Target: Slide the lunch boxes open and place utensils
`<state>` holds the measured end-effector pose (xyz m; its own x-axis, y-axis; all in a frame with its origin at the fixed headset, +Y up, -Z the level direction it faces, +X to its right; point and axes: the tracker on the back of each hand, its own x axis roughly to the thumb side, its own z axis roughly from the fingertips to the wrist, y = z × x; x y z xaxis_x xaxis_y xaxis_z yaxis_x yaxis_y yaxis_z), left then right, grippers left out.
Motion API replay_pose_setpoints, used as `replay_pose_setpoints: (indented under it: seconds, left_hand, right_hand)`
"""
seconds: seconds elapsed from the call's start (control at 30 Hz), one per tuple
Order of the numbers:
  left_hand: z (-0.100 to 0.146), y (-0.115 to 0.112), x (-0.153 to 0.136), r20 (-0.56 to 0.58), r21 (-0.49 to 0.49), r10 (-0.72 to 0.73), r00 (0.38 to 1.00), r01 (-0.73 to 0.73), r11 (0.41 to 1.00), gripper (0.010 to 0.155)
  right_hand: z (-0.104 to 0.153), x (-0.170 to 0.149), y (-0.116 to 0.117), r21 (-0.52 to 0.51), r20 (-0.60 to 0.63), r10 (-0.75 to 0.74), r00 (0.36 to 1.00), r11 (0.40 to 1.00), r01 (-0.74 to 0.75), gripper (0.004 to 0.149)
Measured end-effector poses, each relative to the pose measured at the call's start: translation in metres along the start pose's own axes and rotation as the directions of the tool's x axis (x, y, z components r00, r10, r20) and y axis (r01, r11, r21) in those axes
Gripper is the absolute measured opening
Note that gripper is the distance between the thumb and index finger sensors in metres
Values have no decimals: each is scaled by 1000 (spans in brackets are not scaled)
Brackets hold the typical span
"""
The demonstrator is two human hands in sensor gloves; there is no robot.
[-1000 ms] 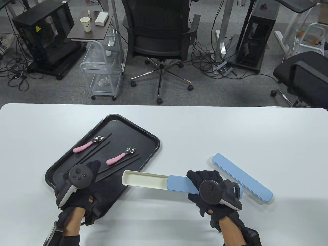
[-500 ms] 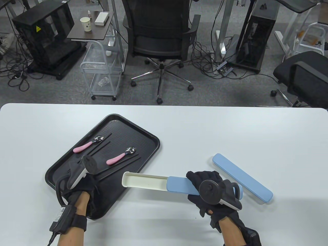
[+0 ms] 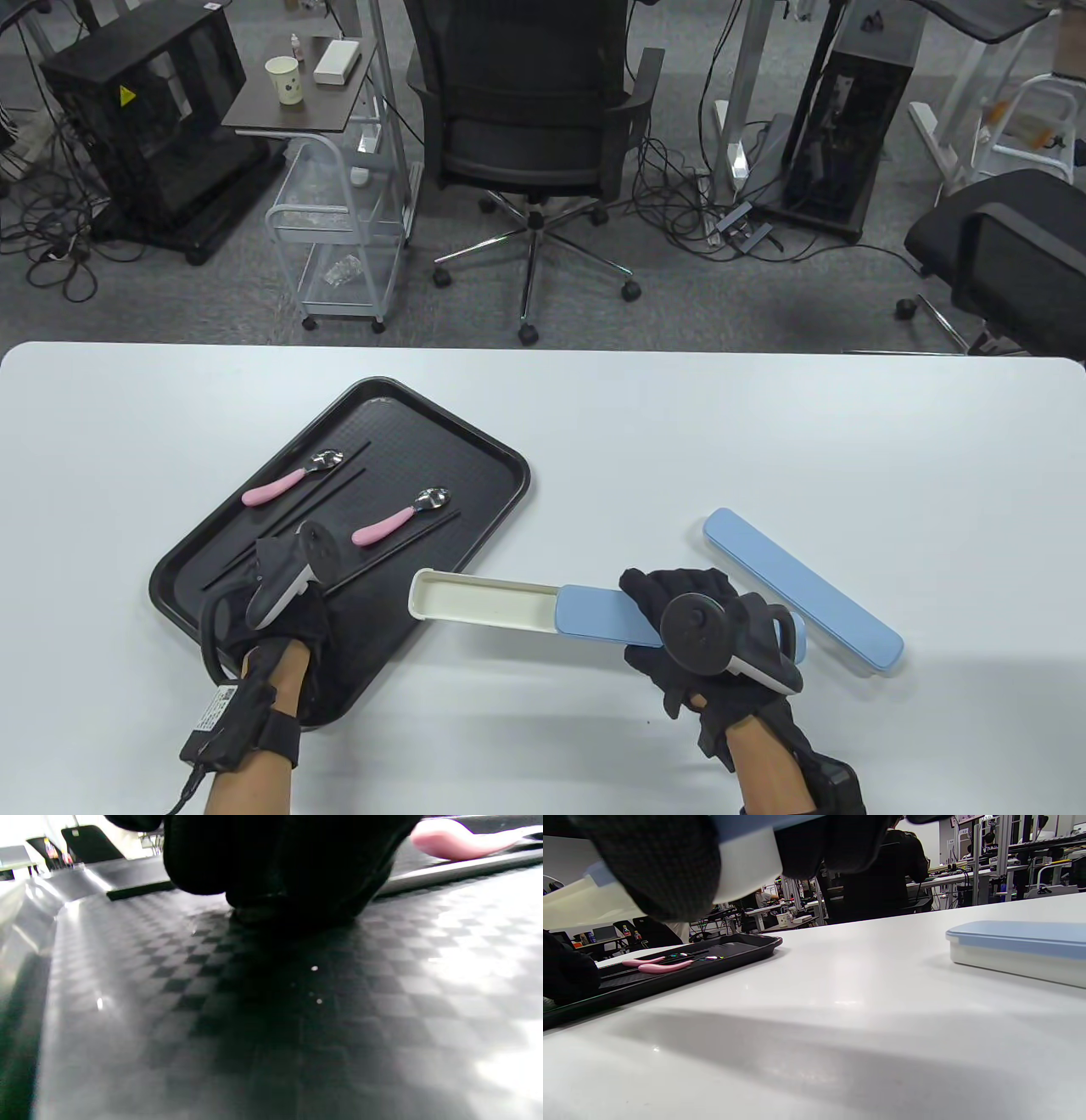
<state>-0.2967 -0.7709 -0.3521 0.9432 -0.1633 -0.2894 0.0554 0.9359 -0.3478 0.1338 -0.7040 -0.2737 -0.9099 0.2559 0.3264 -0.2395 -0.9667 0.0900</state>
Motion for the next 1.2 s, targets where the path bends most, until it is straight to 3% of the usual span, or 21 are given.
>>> replay_pose_setpoints:
  seconds: [0.4, 0.67, 0.87, 1.0, 1.1, 1.2]
  left_hand:
    - [-4, 2, -3, -20, -70, -2, 1000, 0, 998, 46]
    - [11, 15, -21, 36, 20, 147, 988, -148, 989, 45]
    - [51, 46, -37, 257, 151, 340, 905, -385, 911, 44]
    - [77, 52, -33, 403, 204, 325, 856, -430, 879, 44]
    - [85, 44, -27, 507, 170, 310, 804, -446, 879, 44]
    - [93, 43, -17, 509, 198, 221, 832, -363, 910, 44]
  right_hand:
    - [0, -2, -2, 0, -12, 2, 1000, 1000, -2, 78]
    - [-1, -1, 1, 17, -1, 11, 1000, 1000, -11, 78]
    - [-2, 0, 3, 30, -1, 23, 1000, 999, -23, 78]
    - [-2, 0, 4, 35, -6, 24, 1000, 999, -24, 78]
    - [-3, -1, 6, 43, -10, 22, 1000, 999, -21, 78]
    - [-4, -2, 8, 53, -18, 30, 999, 998, -29, 78]
